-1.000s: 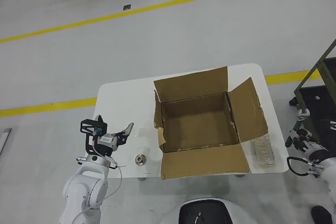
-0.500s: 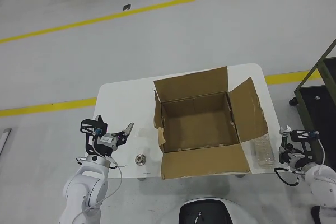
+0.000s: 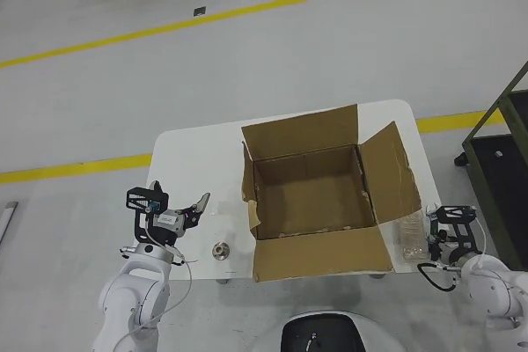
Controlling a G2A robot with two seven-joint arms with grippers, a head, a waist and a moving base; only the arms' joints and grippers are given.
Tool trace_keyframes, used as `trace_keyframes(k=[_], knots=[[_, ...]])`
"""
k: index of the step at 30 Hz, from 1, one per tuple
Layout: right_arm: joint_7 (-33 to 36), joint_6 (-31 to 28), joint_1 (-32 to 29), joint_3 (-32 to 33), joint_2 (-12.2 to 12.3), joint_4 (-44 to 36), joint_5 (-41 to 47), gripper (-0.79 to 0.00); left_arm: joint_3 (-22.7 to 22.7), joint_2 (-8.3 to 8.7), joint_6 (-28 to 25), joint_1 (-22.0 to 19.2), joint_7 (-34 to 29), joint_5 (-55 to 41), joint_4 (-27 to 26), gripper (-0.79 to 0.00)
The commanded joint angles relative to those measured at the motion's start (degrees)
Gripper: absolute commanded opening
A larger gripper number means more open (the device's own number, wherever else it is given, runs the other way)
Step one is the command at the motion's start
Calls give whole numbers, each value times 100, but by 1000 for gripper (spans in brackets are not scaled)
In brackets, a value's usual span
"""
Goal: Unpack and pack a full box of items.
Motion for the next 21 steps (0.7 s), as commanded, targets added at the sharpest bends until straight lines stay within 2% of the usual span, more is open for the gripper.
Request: trace_keyframes(k=[1, 3, 7, 9, 13, 17, 18, 21], knots=[[-3, 3, 14, -3, 8, 19, 17, -603, 0, 0, 0, 0, 0, 0, 0, 0], [-14, 15, 33, -11, 17, 33, 18, -533, 0, 0, 0, 0, 0, 0, 0, 0], [-69, 28, 50, -30, 32, 56, 77, -526, 0, 0, 0, 0, 0, 0, 0, 0], [-63, 56, 48, -40, 38, 42, 103, -480, 0, 0, 0, 0, 0, 0, 0, 0], [-85, 87, 45, -49, 55, -17, 104, -477, 0, 0, 0, 0, 0, 0, 0, 0], [-485, 173, -39, 155, 58, -474, 469, -489, 0, 0, 0, 0, 0, 0, 0, 0], [-720, 141, -92, 235, 55, -598, 639, -505, 0, 0, 0, 0, 0, 0, 0, 0], [-1570, 23, -258, 471, 42, -865, 1096, -671, 0, 0, 0, 0, 0, 0, 0, 0]])
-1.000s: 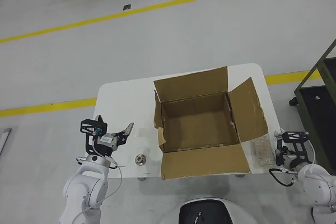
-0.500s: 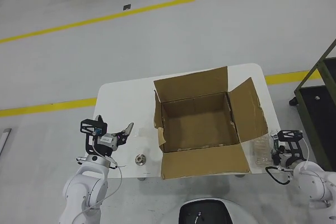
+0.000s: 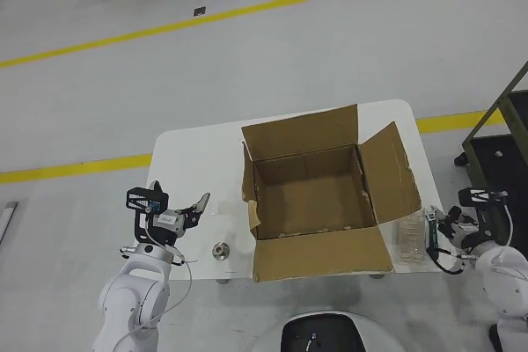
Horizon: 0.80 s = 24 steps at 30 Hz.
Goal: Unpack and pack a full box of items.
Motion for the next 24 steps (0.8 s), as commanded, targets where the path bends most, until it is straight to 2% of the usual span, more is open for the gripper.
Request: trace_keyframes(k=[1, 3, 8, 11, 15, 24], knots=[[-631, -148, -112, 127, -8, -103, 288, -714, 0, 0, 0, 0, 0, 0, 0, 0], [-1233, -207, -192, 240, -15, -232, 358, -785, 0, 0, 0, 0, 0, 0, 0, 0], [-2607, -455, -267, 290, -48, -576, 677, -785, 0, 0, 0, 0, 0, 0, 0, 0], [-3191, -424, -244, 207, -73, -663, 794, -785, 0, 0, 0, 0, 0, 0, 0, 0], [-3388, -313, -168, -54, -86, -727, 607, -785, 0, 0, 0, 0, 0, 0, 0, 0], [-3385, -276, -159, -72, -87, -729, 605, -785, 0, 0, 0, 0, 0, 0, 0, 0]])
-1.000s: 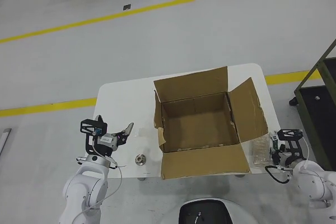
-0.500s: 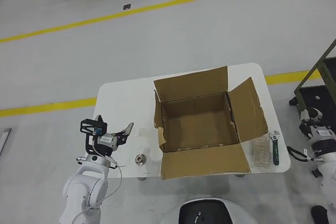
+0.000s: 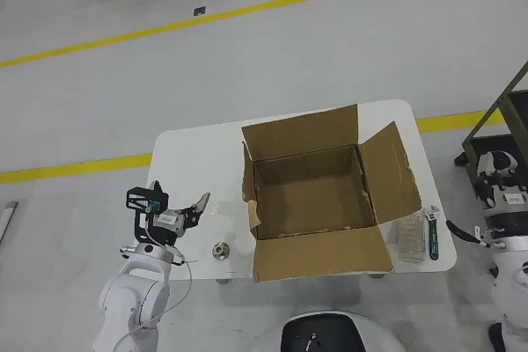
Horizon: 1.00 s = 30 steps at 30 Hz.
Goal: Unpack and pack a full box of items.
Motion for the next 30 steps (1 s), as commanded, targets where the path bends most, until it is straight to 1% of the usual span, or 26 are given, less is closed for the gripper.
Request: trace_keyframes(k=[1, 3, 5, 8, 11, 13, 17, 19, 23, 25, 27, 30], knots=[[-1, 0, 0, 0, 0, 0, 0, -785, 0, 0, 0, 0, 0, 0, 0, 0], [7, -15, -1, 1, 1, 4, 10, -785, 0, 0, 0, 0, 0, 0, 0, 0], [173, -152, 31, 5, 14, -13, 146, -785, 0, 0, 0, 0, 0, 0, 0, 0], [615, -360, 128, 80, 41, -38, 556, -785, 0, 0, 0, 0, 0, 0, 0, 0], [1198, -566, 282, 165, 82, -65, 959, -785, 0, 0, 0, 0, 0, 0, 0, 0], [1567, -714, 387, 207, 116, -76, 1077, -785, 0, 0, 0, 0, 0, 0, 0, 0], [1851, -920, 577, 214, 147, -45, 1690, -785, 0, 0, 0, 0, 0, 0, 0, 0], [2104, -1040, 648, 182, 170, -29, 1922, -785, 0, 0, 0, 0, 0, 0, 0, 0], [2263, -1060, 843, 89, 206, 31, 1899, -785, 0, 0, 0, 0, 0, 0, 0, 0], [2260, -1072, 936, -2, 229, 37, 1468, -785, 0, 0, 0, 0, 0, 0, 0, 0], [2183, -1075, 996, -176, 230, 71, 1415, -785, 0, 0, 0, 0, 0, 0, 0, 0], [2078, -1086, 1041, -367, 245, 80, 990, -785, 0, 0, 0, 0, 0, 0, 0, 0]])
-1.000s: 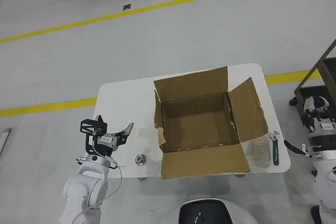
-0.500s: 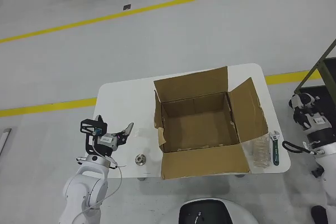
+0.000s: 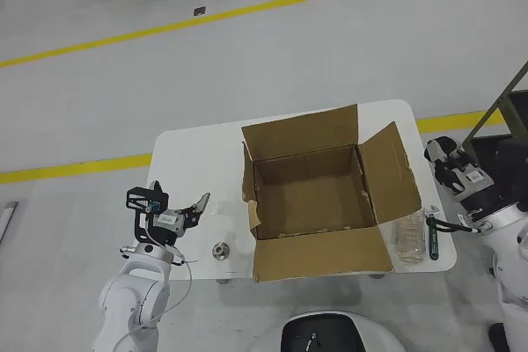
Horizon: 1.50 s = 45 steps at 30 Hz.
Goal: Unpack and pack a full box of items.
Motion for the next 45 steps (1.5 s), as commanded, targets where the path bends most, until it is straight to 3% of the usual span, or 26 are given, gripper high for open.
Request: trace_keyframes(k=[1, 8, 10, 12, 14, 15, 19, 32, 34, 38, 45], knots=[[-72, 4, 13, -128, 4, 21, -223, -785, -13, -5, 39, -2, 67, -78, -4, 0], [-205, 54, 62, -431, 28, 58, -738, -785, -60, 23, -571, -268, 586, -232, -295, 0], [-229, 107, 62, -496, 33, 82, -837, -785, 57, 38, -961, -402, 597, -262, -397, -148], [-279, 155, 75, -544, 39, 113, -945, -785, 214, 52, -1301, -540, 567, -183, -418, -502], [-320, 193, 69, -581, 44, 144, -999, -785, 393, 66, -1589, -685, 559, 27, -418, -730], [-334, 214, 62, -596, 46, 149, -1018, -785, 482, 64, -1609, -736, 565, 95, -367, -785], [-351, 273, 36, -620, 59, 171, -1084, -785, 844, 56, -1706, -940, 492, 370, -126, -785], [-540, 376, -27, -651, 98, 252, -1206, -785, 844, 56, -1706, -940, 492, 370, -126, -785], [-531, 386, -21, -670, 105, 289, -1236, -785, 901, 29, -1575, -867, 635, -114, -108, -785], [-525, 460, 1, -736, 114, 352, -1340, -785, 1160, 24, -1744, -1118, 460, 1, -183, -785], [-541, 543, 17, -849, 126, 405, -1439, -785, 1836, -32, -1653, -1706, -112, 469, 128, -785]])
